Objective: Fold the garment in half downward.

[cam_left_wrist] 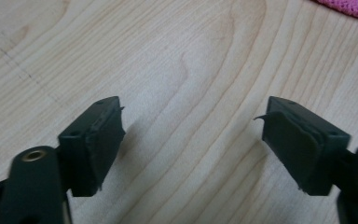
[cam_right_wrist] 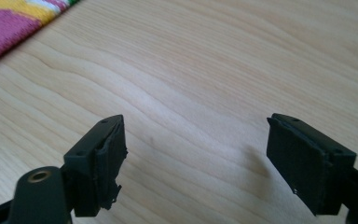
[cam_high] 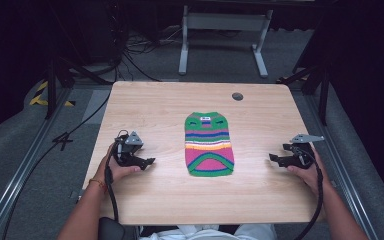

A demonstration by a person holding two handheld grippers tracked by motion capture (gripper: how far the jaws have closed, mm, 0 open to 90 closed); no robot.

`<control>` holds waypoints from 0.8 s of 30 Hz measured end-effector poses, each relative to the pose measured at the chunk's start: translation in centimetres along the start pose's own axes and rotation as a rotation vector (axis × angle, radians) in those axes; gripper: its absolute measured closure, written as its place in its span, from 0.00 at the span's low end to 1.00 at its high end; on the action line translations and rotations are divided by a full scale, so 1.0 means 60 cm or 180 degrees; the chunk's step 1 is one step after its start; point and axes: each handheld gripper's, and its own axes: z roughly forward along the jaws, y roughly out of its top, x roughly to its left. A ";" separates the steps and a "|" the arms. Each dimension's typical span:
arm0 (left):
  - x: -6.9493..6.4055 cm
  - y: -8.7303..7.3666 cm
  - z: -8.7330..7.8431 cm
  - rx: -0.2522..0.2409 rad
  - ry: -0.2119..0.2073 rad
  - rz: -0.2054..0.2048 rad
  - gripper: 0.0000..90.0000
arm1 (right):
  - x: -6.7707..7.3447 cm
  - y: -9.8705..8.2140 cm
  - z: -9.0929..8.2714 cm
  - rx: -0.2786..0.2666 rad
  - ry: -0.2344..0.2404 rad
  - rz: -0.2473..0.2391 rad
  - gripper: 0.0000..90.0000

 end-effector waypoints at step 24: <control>0.009 0.126 0.048 -0.0025 0.0068 0.0165 0.34 | 0.053 0.150 0.044 -0.0061 0.0144 -0.0510 0.37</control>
